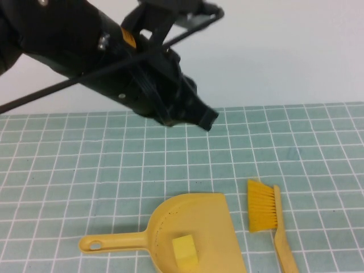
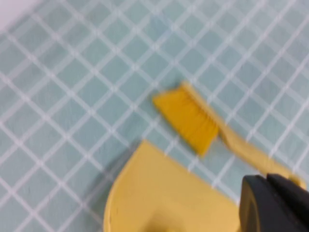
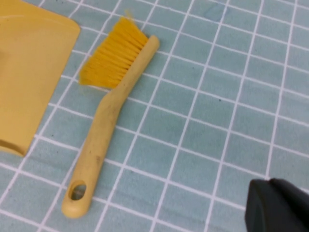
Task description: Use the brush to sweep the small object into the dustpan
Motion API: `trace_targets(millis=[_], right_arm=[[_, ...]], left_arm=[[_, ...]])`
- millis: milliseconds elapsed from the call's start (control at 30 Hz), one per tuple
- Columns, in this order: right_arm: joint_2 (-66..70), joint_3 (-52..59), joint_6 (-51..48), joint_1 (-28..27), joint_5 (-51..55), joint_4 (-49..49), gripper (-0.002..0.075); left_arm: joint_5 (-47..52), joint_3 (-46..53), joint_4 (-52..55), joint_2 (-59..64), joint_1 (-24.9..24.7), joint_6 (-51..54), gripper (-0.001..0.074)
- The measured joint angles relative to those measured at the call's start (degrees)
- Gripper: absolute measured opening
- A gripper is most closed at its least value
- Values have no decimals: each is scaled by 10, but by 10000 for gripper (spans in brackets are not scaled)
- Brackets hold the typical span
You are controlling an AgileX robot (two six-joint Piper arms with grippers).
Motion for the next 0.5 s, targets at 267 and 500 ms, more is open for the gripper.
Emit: trace_targets(millis=[267, 500], right_arm=[[-17, 5, 7, 0, 40, 0, -1], [-17, 5, 8, 0, 43, 0, -1]], left_arm=[[-84, 0, -51, 0, 0, 0, 0], [-98, 0, -101, 0, 0, 0, 0]])
